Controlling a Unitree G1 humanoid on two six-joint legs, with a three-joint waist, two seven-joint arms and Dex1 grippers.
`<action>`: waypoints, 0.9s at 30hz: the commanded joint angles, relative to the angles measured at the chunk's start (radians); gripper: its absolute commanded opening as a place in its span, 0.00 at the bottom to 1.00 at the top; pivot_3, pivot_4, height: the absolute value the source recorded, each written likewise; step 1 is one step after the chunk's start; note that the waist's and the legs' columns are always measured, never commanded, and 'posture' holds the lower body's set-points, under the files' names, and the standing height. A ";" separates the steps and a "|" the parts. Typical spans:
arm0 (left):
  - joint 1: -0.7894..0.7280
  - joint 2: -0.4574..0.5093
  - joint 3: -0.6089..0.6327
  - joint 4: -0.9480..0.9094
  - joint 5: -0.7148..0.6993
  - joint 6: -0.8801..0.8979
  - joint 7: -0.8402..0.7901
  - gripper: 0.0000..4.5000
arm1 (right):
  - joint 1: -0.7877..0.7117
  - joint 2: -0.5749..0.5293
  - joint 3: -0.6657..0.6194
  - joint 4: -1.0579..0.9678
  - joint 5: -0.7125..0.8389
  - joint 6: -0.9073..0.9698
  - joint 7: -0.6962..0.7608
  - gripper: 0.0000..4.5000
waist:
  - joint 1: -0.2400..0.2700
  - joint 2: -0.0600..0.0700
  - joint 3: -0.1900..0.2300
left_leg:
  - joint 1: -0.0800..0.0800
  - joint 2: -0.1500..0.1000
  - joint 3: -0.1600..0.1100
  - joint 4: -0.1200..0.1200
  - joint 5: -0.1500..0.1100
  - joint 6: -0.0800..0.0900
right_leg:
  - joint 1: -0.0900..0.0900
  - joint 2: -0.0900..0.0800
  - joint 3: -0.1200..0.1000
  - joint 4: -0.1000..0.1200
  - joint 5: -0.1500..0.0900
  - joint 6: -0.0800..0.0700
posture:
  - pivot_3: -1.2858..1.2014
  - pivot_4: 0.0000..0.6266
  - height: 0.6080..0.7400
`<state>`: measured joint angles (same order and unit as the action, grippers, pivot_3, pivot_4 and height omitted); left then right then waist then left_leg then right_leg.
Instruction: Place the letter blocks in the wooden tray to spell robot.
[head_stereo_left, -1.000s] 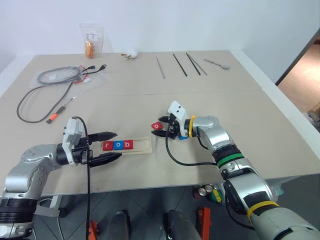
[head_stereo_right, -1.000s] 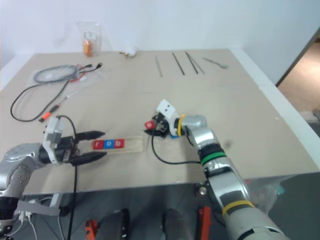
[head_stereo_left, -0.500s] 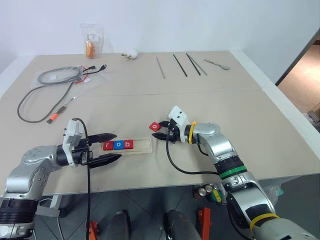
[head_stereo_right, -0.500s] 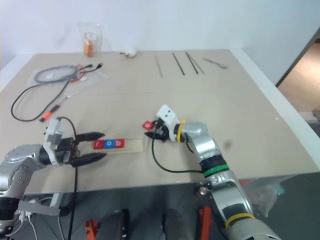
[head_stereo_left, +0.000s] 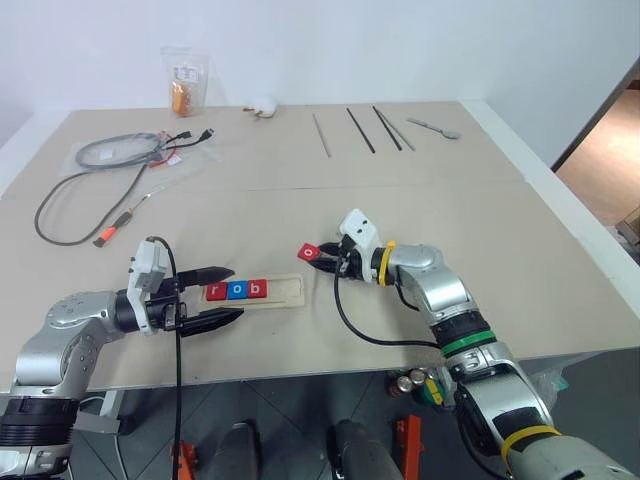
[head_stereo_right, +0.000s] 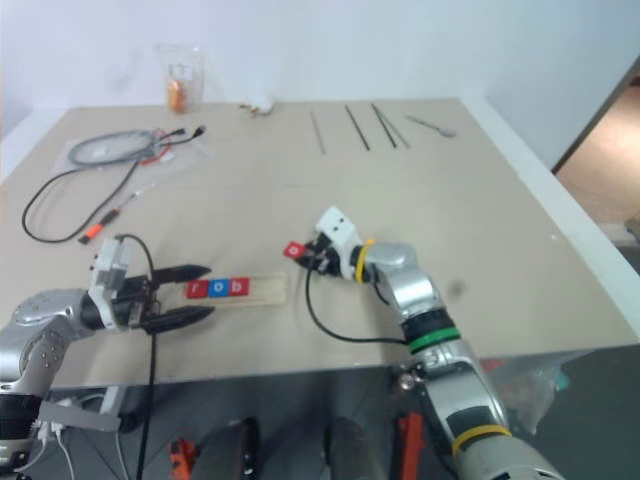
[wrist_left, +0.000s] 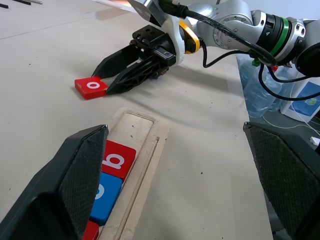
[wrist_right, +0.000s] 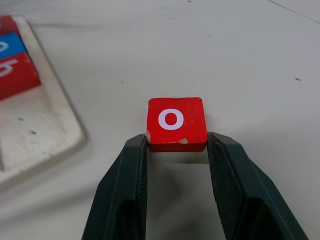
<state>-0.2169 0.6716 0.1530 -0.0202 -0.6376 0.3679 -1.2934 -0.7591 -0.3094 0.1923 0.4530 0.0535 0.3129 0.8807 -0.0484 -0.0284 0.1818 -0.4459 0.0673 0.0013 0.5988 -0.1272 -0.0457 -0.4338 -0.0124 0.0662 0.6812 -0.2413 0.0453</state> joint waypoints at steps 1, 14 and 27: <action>-0.004 -0.004 0.010 -0.019 -0.006 -0.017 0.003 1.00 | 0.015 -0.050 -0.038 -0.143 0.019 0.057 -0.007 0.26 | 0.000 0.000 0.000 | 0.000 0.000 0.000 0.000 0.000 0.000 | 0.000 0.000 0.000 0.000 0.000 0.000 | 0.52 0.24 1.00; -0.050 -0.031 -0.026 -0.014 0.001 -0.019 -0.006 1.00 | 0.257 -0.094 -0.087 -0.834 0.101 0.700 -0.206 0.26 | 0.001 0.000 0.000 | -0.001 0.000 0.000 0.000 0.000 0.000 | -0.002 0.000 0.001 0.000 0.000 -0.002 | 0.52 0.24 1.00; -0.168 -0.090 -0.098 0.083 0.027 -0.037 -0.043 1.00 | 0.370 -0.156 -0.118 -1.098 0.206 0.939 -0.329 0.26 | 0.002 -0.001 0.000 | -0.001 0.000 -0.001 0.001 0.000 0.000 | -0.001 0.000 0.001 -0.001 0.000 -0.002 | 0.52 0.24 1.00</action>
<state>-0.3596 0.5879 0.0550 0.0686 -0.6073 0.3470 -1.3231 -0.3856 -0.4684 0.1051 -0.5798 0.2503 1.2359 0.5800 -0.0468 -0.0297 0.1814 -0.4471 0.0669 0.0006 0.6002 -0.1275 -0.0461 -0.4348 -0.0126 0.0669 0.6804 -0.2415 0.0438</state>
